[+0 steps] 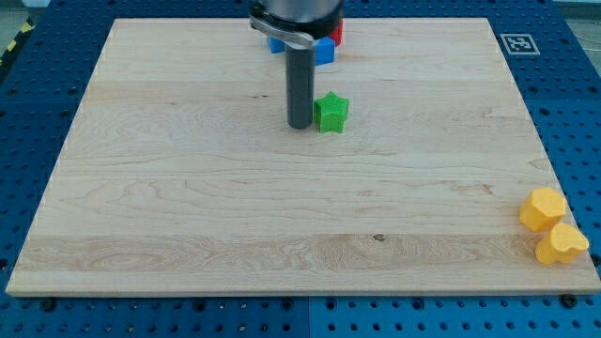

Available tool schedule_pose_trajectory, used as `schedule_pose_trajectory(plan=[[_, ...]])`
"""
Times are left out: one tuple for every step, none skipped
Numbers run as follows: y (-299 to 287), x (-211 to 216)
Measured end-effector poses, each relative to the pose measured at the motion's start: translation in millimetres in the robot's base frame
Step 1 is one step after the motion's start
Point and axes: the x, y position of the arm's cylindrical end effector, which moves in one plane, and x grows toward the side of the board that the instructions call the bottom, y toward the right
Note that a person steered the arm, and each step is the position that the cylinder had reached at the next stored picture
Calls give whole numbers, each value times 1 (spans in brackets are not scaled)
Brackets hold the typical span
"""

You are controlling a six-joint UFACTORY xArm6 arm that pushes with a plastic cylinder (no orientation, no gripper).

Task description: Push the green star slightly towards the bottom right of the board

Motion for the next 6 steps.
schedule_pose_trajectory(plan=[[10, -7], [33, 2], [40, 3], [15, -21], [40, -35], [65, -21]])
